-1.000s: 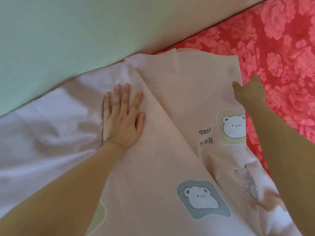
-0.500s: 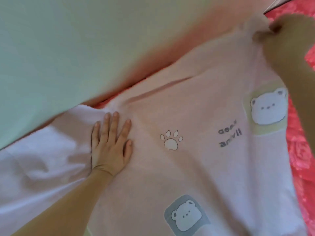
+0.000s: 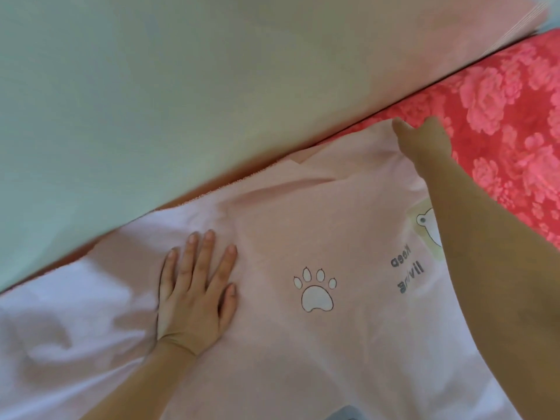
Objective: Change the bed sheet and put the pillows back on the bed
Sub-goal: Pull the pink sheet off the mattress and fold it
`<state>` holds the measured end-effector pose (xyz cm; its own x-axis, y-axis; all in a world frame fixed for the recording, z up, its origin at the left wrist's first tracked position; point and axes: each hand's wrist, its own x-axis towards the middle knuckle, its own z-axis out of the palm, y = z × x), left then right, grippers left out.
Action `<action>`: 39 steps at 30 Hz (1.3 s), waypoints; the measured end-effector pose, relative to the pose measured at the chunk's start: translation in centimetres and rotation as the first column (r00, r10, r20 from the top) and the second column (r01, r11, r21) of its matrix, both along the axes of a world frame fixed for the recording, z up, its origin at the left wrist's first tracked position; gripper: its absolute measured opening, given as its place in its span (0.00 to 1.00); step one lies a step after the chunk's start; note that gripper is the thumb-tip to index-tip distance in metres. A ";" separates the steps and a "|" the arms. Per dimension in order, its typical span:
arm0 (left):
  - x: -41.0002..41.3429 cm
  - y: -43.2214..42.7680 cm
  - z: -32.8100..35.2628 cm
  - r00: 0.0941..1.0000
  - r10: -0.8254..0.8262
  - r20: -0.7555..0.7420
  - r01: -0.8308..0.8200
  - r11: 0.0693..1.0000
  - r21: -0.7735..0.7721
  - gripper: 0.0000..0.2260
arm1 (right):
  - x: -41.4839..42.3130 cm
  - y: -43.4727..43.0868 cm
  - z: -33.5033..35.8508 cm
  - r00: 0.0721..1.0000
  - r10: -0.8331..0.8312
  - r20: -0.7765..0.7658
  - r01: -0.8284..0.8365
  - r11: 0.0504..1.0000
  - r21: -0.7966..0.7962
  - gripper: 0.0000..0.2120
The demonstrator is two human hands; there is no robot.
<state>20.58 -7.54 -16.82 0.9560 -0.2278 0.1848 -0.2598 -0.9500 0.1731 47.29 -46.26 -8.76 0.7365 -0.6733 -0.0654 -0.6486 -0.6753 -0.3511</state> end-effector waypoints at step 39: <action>-0.2 -1.0 1.6 0.996 0.090 -0.003 -0.090 0.996 0.014 0.26 | -30.9 -10.3 -1.1 0.875 0.078 -0.478 0.131 0.912 0.388 0.37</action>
